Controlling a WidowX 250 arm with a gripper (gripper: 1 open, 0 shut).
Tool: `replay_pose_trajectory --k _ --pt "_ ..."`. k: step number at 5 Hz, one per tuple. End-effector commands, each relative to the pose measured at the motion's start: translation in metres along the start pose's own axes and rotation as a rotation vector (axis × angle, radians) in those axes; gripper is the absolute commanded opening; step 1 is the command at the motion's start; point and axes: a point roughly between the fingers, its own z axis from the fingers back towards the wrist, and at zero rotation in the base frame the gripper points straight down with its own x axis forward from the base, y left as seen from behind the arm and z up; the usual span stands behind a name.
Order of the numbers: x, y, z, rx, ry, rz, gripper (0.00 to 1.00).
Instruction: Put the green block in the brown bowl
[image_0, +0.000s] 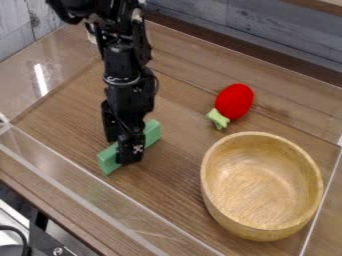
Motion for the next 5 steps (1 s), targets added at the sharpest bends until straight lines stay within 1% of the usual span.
replay_pose_trajectory --k 1,2,5 --pt "0.0031 0.0042 0.0056 0.020 -0.032 0.012 1.00" --pt "0.0048 0.0041 0.0043 0.019 -0.039 0.019 1.00" --pt "0.0083 0.0040 0.0083 0.021 -0.062 0.044 1.00"
